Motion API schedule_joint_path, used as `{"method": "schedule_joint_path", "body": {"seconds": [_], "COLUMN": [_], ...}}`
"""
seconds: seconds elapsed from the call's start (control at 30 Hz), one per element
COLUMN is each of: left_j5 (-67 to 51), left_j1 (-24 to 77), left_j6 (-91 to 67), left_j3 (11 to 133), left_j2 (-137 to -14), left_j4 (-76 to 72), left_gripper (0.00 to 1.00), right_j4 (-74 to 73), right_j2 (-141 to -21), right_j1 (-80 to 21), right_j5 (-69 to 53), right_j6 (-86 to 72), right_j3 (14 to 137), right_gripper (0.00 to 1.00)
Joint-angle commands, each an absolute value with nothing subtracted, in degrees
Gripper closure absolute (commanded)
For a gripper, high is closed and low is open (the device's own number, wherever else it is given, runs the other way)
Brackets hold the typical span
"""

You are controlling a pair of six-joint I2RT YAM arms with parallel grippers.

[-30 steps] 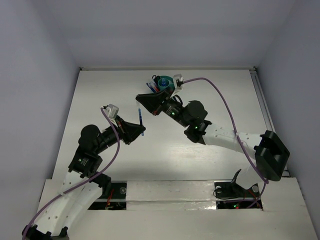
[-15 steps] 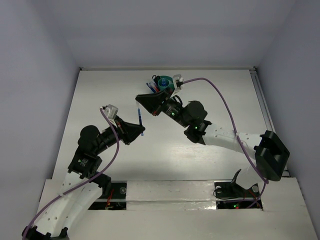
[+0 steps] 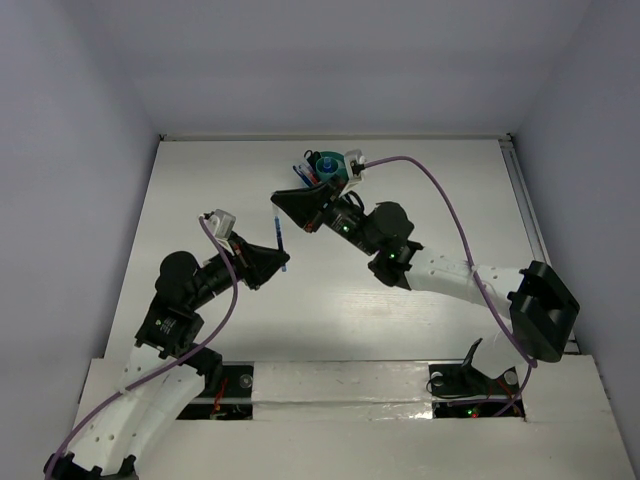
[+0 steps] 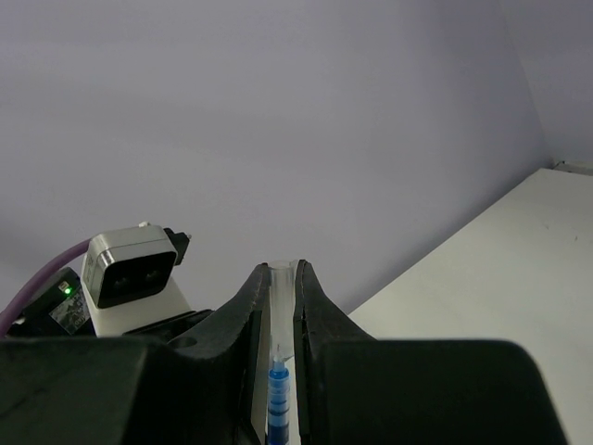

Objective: Sort the stationery into containers
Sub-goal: Close the pen cap on the pen.

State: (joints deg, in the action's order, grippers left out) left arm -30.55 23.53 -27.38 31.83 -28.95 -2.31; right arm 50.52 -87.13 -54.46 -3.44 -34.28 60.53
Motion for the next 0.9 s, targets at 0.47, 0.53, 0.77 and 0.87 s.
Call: {"method": "schedule_joint_path", "body": {"seconds": [0.47, 0.53, 0.77, 0.87], "left_j5": [-29.4, -29.0, -28.5, -28.7], "left_j1": [22.8, 22.8, 22.8, 22.8], "left_j6": [-25.8, -25.4, -24.2, -24.2], "left_j3": [33.7, 34.0, 35.6, 35.9], "left_j2": [-29.2, -29.2, -30.3, -31.1], "left_j4": [-3.9, -3.5, -3.5, -4.0], "left_gripper": [1.00, 1.00, 1.00, 1.00], "right_j4": [45.0, 43.9, 39.6, 38.5], "right_j2": [-84.6, -84.4, -83.9, -83.8], "right_j1": [-54.9, -54.9, -54.9, -54.9], "right_j5": [-6.2, -6.8, -9.8, -10.2], "right_j6": [-34.1, -34.5, -36.8, -37.0], "right_j3": [58.3, 57.5, 55.5, 54.8], "right_gripper": [1.00, 1.00, 1.00, 1.00]}}
